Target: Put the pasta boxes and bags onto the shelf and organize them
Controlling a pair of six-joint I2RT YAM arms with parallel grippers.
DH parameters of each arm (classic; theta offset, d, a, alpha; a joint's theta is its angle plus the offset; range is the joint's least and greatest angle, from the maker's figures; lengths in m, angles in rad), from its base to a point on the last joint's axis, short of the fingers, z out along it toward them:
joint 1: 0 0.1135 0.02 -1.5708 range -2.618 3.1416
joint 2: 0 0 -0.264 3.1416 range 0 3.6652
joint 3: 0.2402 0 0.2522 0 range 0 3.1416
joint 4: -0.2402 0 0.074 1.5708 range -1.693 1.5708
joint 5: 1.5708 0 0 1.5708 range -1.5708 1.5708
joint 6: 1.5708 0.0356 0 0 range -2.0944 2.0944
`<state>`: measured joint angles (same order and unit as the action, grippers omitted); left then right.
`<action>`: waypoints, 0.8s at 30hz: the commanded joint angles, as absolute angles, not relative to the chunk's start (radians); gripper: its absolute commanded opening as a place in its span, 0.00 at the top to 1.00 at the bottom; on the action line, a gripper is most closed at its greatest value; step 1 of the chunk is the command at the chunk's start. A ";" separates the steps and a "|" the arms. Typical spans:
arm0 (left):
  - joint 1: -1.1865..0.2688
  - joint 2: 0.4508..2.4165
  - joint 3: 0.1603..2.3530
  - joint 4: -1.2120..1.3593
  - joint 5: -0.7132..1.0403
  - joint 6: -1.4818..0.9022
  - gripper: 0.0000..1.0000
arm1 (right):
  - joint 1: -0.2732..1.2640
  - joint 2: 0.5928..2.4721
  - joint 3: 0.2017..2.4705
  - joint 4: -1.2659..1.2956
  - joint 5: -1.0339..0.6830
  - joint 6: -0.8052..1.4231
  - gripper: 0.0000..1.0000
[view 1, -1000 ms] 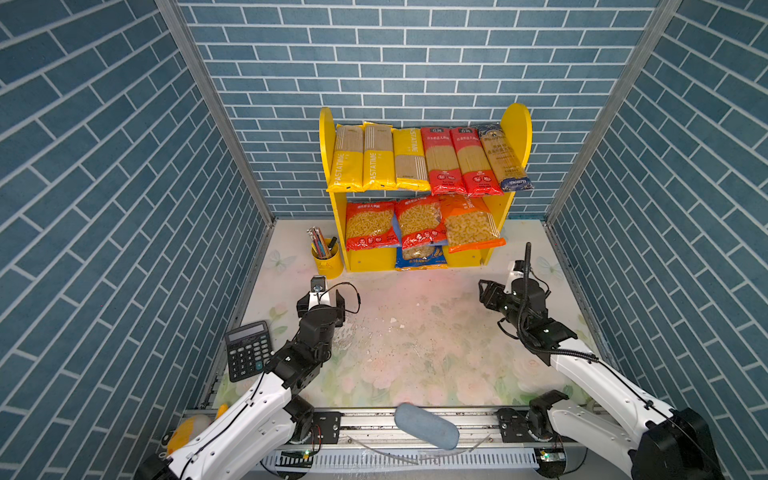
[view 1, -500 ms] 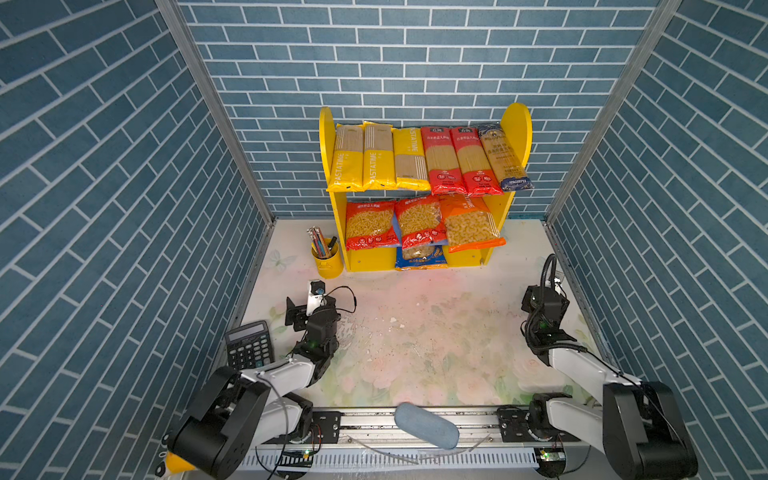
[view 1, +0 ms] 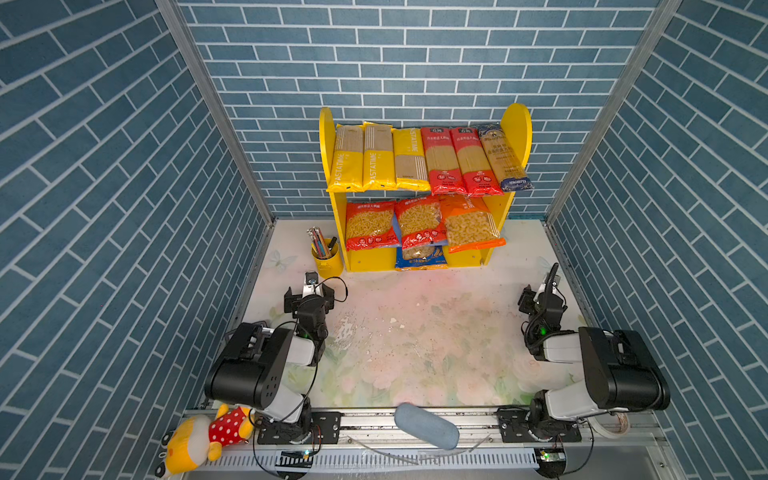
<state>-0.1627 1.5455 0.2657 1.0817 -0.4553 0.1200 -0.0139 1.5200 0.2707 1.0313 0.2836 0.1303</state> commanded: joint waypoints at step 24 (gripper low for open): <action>-0.057 1.532 0.354 0.936 -0.269 0.031 0.00 | -0.043 1.536 0.335 0.969 0.196 0.110 0.01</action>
